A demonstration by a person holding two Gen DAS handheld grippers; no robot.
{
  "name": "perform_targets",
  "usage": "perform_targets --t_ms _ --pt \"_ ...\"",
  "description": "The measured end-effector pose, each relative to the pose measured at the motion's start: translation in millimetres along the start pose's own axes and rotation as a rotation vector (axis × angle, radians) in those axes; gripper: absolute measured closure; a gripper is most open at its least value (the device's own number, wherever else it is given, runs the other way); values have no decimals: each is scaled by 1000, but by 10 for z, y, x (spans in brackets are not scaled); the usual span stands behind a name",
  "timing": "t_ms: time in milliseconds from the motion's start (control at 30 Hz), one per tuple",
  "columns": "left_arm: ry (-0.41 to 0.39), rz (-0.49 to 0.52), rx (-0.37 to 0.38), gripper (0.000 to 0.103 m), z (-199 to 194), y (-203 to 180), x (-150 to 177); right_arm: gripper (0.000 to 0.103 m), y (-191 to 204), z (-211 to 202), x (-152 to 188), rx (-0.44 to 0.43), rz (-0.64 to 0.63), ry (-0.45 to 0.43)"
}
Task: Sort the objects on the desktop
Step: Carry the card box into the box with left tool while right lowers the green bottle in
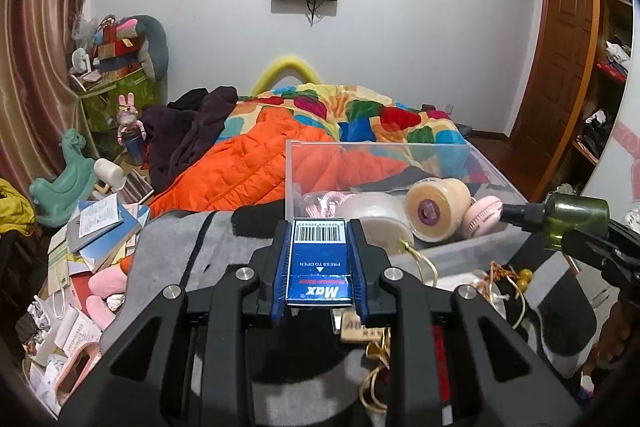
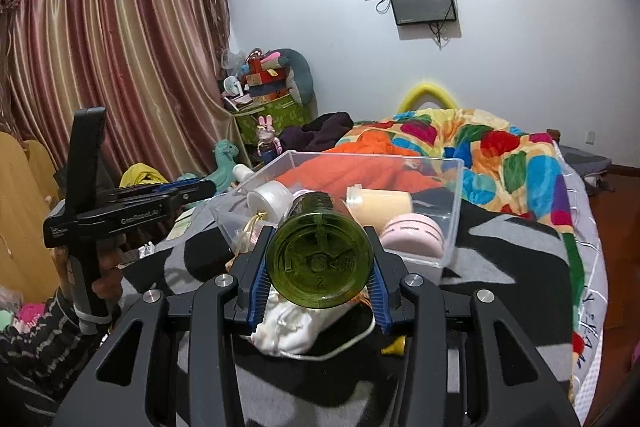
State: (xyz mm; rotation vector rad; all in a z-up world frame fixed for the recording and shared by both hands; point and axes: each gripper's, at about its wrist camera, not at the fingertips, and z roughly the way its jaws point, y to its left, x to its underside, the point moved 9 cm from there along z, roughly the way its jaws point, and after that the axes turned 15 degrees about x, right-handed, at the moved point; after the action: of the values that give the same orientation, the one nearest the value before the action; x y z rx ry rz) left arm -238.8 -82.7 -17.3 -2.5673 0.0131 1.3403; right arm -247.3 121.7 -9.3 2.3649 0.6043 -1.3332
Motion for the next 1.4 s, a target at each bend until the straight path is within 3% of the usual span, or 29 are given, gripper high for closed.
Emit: perform_targets --t_ms 467,900,1200,1400 --pt "38 -11 -28 76 352 151 -134 65 183 382 -49 -23 0 35" --pt "86 -32 16 76 600 147 -199 65 201 628 -50 -4 3 84" --pt "80 -66 35 76 659 197 -193 65 246 768 -24 15 7 107" --pt "75 -45 6 76 672 200 -138 65 310 838 -10 31 -8 111"
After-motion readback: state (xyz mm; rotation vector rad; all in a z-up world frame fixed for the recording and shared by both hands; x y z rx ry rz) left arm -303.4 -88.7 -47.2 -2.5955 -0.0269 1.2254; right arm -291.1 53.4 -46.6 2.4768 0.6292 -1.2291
